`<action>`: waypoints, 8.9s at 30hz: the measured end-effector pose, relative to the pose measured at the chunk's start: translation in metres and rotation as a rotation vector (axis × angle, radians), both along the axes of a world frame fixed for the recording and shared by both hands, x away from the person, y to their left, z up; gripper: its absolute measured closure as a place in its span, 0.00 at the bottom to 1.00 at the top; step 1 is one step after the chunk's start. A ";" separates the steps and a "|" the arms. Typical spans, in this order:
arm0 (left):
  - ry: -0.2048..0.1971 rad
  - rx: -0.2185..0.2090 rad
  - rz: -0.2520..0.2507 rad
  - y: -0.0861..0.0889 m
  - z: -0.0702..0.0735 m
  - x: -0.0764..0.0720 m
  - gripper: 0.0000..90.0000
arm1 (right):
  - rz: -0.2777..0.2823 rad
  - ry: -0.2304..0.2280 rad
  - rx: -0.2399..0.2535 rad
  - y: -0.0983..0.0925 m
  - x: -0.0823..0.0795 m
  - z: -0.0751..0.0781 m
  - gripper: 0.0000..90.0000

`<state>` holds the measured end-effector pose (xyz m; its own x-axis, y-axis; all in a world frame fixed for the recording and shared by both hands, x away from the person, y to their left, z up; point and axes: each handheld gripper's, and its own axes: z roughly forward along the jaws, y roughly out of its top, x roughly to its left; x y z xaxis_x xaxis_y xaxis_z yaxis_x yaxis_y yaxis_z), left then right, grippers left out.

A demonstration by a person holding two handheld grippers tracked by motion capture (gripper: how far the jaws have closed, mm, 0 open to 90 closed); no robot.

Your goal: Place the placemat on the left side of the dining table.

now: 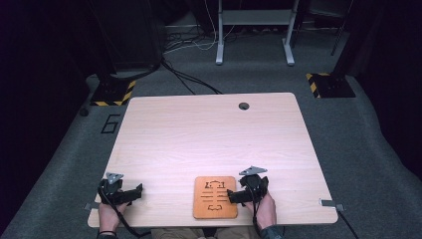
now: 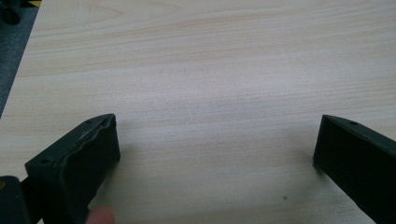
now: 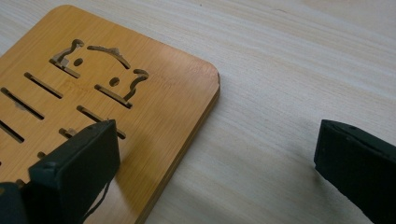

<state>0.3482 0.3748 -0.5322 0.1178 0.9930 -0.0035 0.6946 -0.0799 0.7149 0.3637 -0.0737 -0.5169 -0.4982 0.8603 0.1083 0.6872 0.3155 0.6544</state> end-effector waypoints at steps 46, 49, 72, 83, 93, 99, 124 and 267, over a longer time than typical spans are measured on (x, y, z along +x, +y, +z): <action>0.001 0.000 0.005 0.000 0.000 0.000 0.00 | 0.029 0.024 -0.001 -0.012 0.000 -0.002 0.00; 0.001 0.000 0.005 0.000 0.000 0.000 0.00 | 0.032 0.023 0.002 -0.013 0.000 -0.002 0.00; 0.001 0.002 0.002 0.000 0.000 0.000 0.00 | 0.047 -0.025 0.026 -0.027 -0.005 -0.006 0.00; 0.001 0.003 0.003 0.000 0.000 0.000 0.00 | 0.069 -0.031 0.030 -0.031 -0.004 -0.007 0.00; 0.000 0.002 0.001 0.000 0.000 0.000 0.00 | 0.072 -0.035 0.033 -0.033 -0.004 -0.007 0.00; 0.000 0.001 0.001 0.000 0.000 0.000 0.00 | 0.043 -0.047 0.005 -0.042 -0.004 -0.008 0.00; -0.002 -0.028 -0.063 -0.029 0.030 -0.003 0.02 | 0.048 -0.054 0.006 -0.043 -0.005 -0.008 0.00; 0.174 -0.269 -0.692 -0.239 0.038 0.006 0.05 | 0.011 -0.060 0.035 -0.047 -0.004 -0.009 0.00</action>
<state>0.3539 0.1362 -0.4945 0.6885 0.6554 -0.3104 0.6540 -0.3763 0.6563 0.3593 -0.1204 -0.5256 -0.5143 0.8507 0.1082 0.6432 0.2992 0.7048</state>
